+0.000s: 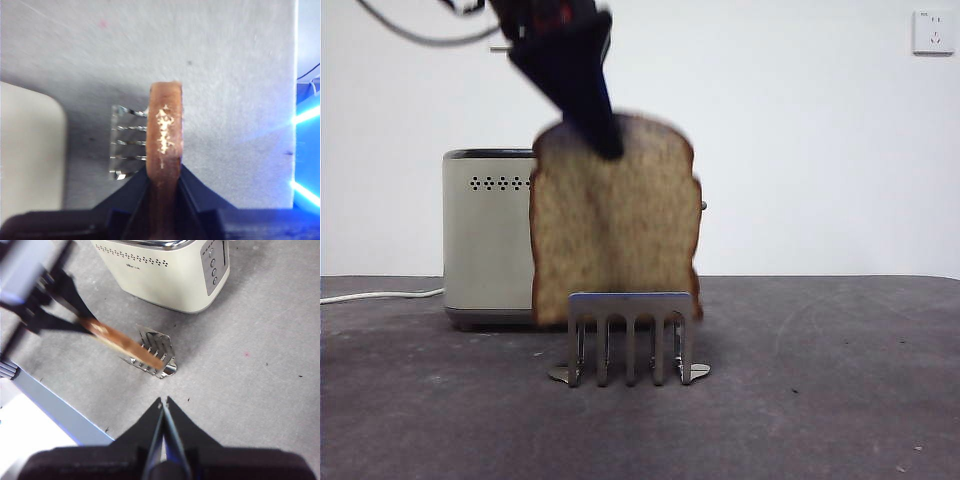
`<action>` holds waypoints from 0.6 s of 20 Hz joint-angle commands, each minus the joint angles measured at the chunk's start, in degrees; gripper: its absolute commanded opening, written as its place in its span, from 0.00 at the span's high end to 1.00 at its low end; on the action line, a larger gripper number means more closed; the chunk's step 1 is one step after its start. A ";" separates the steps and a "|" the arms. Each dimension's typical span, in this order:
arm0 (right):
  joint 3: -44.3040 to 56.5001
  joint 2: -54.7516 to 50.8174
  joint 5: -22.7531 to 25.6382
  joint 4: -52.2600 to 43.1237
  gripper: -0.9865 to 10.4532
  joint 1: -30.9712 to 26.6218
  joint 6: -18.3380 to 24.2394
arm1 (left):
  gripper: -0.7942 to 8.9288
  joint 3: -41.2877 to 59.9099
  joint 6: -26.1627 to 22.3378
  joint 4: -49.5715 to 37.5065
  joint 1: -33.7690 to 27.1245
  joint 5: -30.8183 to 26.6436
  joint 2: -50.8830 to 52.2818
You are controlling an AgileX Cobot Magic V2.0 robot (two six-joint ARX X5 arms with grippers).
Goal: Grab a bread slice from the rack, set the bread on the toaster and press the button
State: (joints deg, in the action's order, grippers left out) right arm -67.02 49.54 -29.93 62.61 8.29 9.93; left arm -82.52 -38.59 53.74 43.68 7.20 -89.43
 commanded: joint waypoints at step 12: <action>-0.11 -0.02 0.00 -0.09 0.92 0.20 0.63 | 0.93 -30.77 -8.52 9.81 -3.56 -15.12 0.39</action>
State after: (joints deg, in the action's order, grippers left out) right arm -67.02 49.54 -29.93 62.61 8.29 10.11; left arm -113.34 -44.86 63.66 40.36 -7.57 -88.68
